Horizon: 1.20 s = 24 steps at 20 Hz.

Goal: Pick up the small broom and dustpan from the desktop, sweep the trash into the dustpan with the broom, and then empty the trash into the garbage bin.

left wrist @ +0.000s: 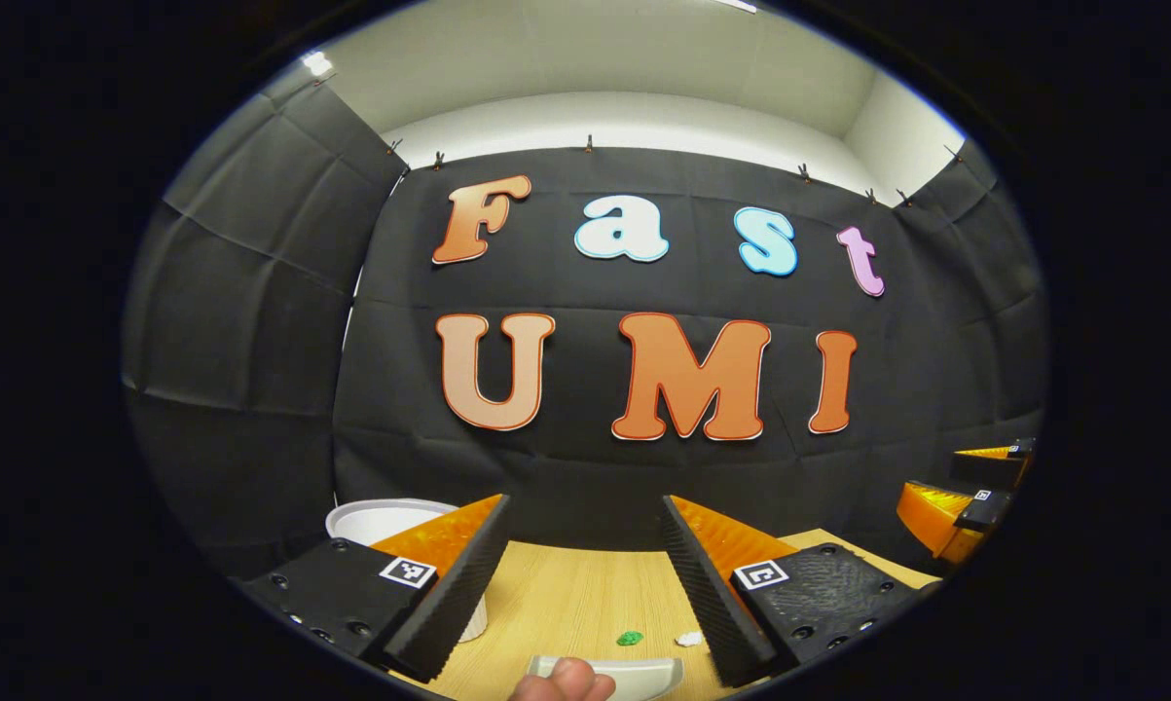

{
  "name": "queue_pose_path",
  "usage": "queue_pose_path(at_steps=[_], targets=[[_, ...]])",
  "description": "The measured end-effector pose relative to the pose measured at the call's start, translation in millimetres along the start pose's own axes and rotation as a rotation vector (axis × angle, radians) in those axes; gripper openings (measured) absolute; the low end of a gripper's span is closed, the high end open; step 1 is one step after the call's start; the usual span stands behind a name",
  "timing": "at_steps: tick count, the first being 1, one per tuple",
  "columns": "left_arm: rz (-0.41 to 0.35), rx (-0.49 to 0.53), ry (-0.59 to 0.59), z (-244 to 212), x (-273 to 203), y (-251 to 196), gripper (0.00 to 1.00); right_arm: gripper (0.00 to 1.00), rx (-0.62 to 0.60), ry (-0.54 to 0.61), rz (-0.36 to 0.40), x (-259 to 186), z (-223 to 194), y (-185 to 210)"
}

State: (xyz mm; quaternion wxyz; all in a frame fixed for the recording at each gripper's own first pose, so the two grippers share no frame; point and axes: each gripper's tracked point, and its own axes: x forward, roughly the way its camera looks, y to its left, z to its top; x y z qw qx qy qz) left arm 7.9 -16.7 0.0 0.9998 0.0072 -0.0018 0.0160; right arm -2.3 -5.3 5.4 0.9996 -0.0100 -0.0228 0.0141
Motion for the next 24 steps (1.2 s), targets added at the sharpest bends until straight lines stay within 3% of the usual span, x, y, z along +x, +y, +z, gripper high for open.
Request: queue_pose_path(at_steps=[10, 24], targets=[[-0.011, 0.025, 0.030, -11.2, 3.2, -22.3, 0.95, 0.94, 0.026, 0.052, -0.026, 4.1, -20.2, -13.7], [-0.023, 0.023, 0.061, -20.8, 10.6, -24.0, 0.95, 0.94, 0.007, 0.084, 0.020, 10.8, -28.5, 3.9]])
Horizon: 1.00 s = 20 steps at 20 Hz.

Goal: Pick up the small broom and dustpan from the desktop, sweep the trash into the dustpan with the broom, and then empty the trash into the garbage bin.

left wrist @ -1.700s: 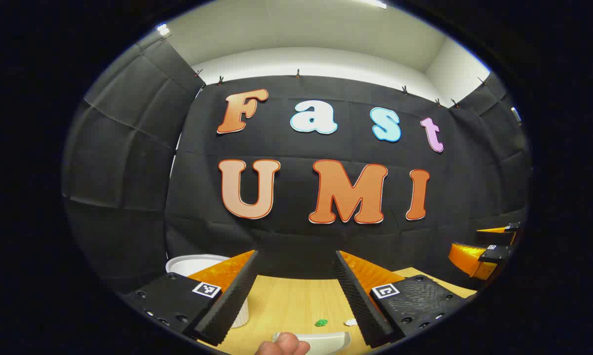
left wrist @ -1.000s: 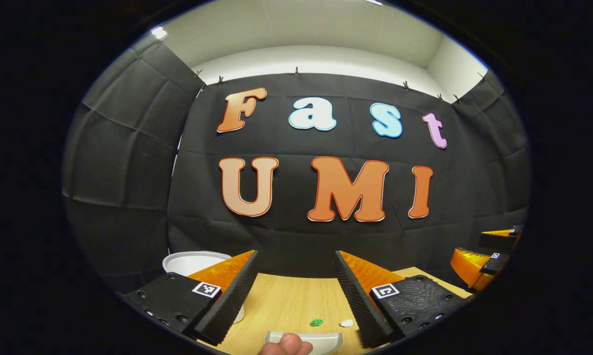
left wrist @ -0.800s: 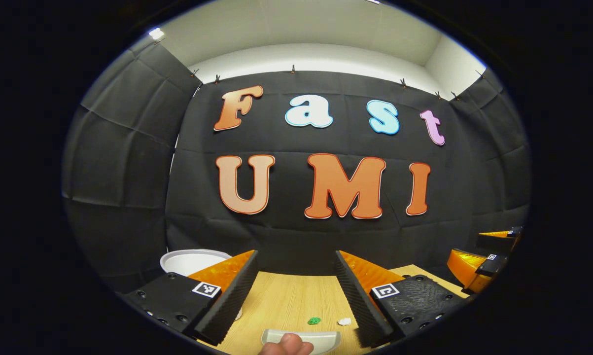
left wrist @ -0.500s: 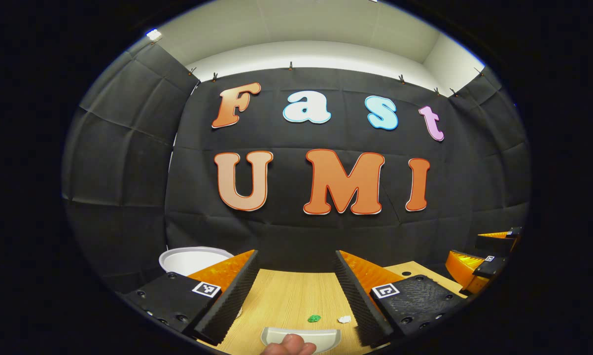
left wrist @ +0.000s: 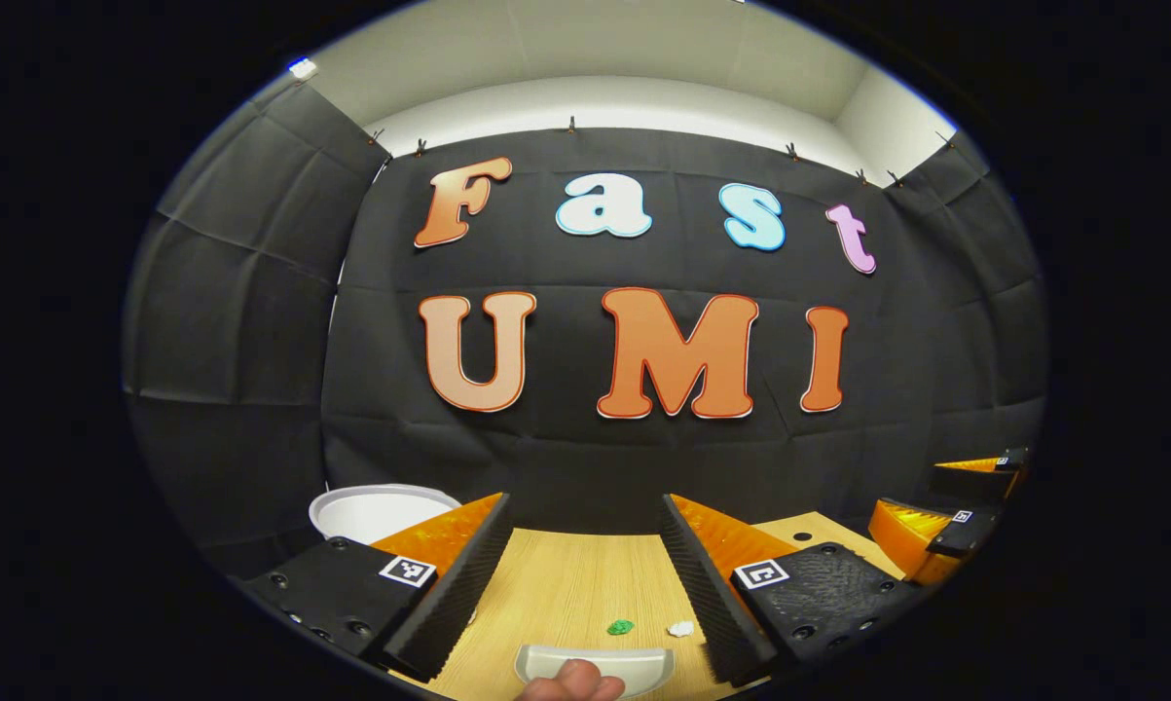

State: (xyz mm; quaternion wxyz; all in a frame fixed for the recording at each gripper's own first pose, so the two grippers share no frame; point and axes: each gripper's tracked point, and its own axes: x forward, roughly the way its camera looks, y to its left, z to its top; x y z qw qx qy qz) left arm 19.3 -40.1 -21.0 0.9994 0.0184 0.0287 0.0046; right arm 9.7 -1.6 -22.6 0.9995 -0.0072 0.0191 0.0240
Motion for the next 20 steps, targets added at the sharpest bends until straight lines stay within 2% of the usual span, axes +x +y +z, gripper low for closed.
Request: queue_pose_path(at_steps=[20], targets=[[-0.022, -0.005, 0.050, -17.5, 4.9, 15.6, 0.95, 0.94, -0.027, 0.057, -0.035, 5.2, -16.7, 13.5]])
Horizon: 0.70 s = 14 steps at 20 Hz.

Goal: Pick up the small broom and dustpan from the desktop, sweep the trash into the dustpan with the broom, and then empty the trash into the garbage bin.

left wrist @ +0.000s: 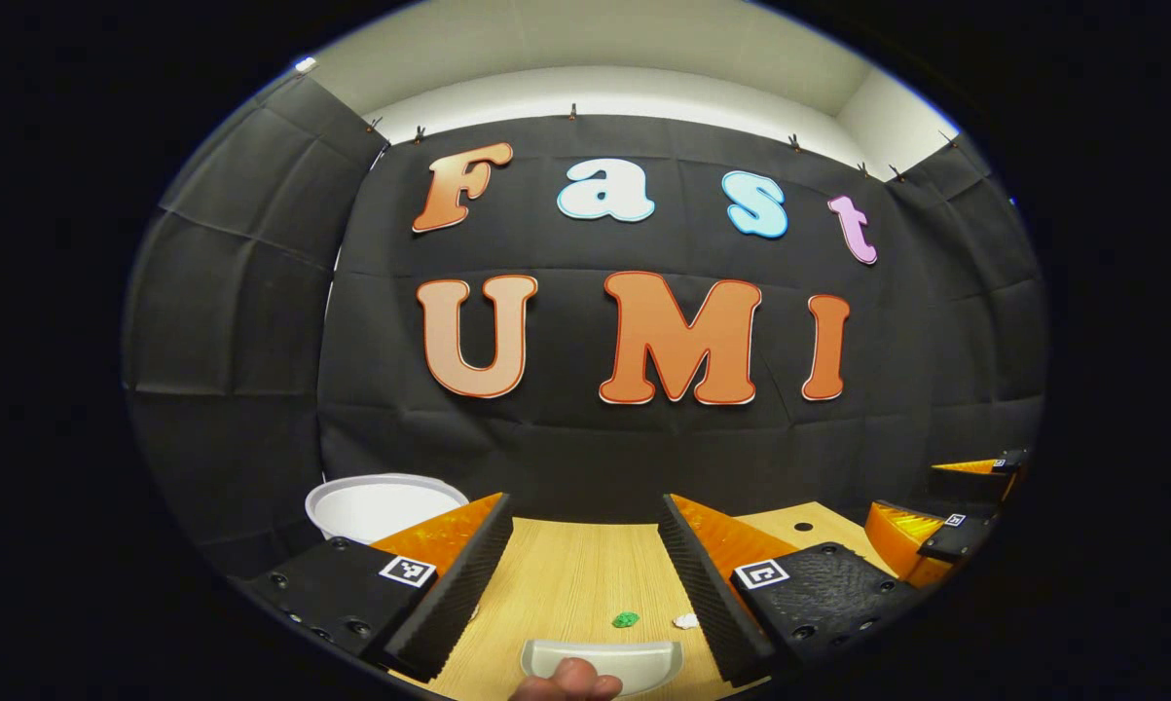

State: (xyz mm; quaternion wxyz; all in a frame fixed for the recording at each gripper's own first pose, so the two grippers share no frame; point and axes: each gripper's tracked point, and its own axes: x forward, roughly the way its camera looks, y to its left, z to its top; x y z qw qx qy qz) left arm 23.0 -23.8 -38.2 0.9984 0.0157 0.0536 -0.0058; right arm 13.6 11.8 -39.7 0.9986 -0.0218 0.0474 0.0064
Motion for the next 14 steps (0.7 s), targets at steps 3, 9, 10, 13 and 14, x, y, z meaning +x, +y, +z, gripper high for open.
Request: queue_pose_path(at_steps=[3, 9, 10, 13, 14], targets=[[-0.016, 0.001, 0.022, -7.6, -0.1, 1.7, 0.95, 0.94, 0.003, 0.016, -0.011, -3.3, -5.3, 5.1], [-0.067, 0.000, 0.096, -31.1, -2.3, 8.8, 0.95, 0.94, -0.003, 0.064, -0.046, -11.0, -20.4, 18.3], [-0.080, -0.002, 0.106, -34.6, -3.5, 9.3, 0.95, 0.94, -0.006, 0.070, -0.054, -12.0, -22.2, 20.4], [-0.123, -0.004, 0.152, -53.0, -10.2, 10.6, 0.95, 0.94, -0.019, 0.112, -0.068, -18.0, -38.8, 29.0], [-0.134, -0.010, 0.181, -61.7, -12.5, 9.5, 0.95, 0.94, -0.014, 0.143, -0.063, -18.3, -47.3, 32.3]])
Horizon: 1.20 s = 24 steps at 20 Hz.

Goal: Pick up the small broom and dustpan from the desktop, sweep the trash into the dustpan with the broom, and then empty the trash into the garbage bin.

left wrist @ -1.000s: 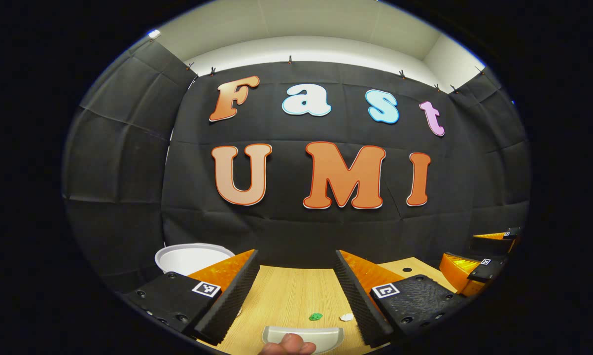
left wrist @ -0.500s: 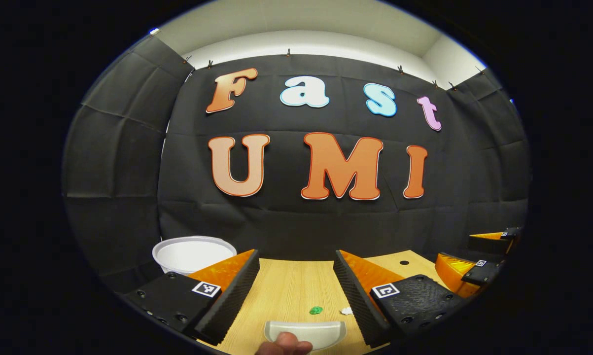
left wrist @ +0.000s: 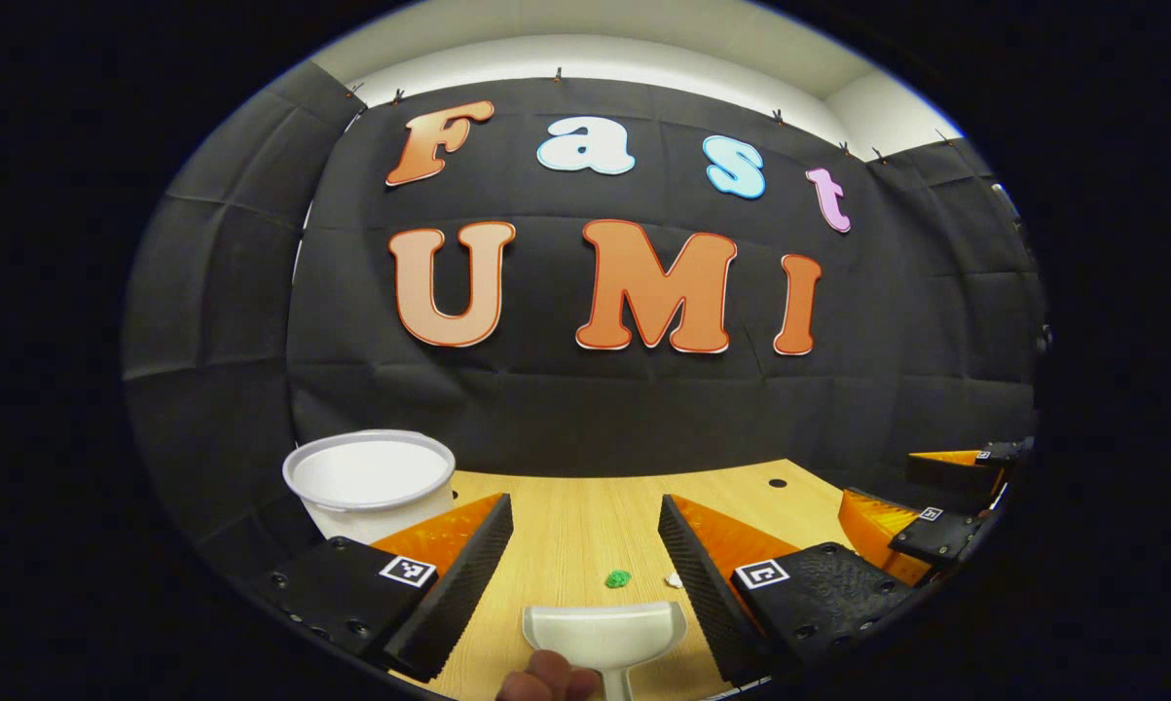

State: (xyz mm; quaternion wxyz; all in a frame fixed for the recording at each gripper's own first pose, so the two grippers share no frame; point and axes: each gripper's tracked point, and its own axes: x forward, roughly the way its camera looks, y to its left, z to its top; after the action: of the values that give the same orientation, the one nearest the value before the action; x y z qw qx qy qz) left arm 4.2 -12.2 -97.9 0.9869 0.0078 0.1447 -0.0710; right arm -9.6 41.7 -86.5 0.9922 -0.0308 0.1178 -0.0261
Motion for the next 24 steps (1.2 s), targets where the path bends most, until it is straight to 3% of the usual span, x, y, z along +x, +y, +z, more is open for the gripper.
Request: queue_pose_path(at_steps=[9, 14, 18, 24], targets=[[-0.054, -0.114, 0.445, -133.3, 29.0, -27.0, 0.96, 0.95, 0.052, 0.380, 0.101, 27.0, -125.1, 13.0], [-0.048, -0.154, 0.831, -223.2, 26.6, -35.7, 0.98, 0.95, 0.023, 0.654, 0.151, 35.8, -218.9, 11.3], [-0.019, -0.202, 1.057, -257.3, 15.4, -33.0, 0.98, 0.95, 0.043, 0.788, 0.187, 41.4, -255.0, 12.6], [0.047, -0.214, 1.236, -264.3, 11.0, -31.4, 0.98, 0.95, 0.018, 0.879, 0.266, 65.8, -276.4, 19.1]])
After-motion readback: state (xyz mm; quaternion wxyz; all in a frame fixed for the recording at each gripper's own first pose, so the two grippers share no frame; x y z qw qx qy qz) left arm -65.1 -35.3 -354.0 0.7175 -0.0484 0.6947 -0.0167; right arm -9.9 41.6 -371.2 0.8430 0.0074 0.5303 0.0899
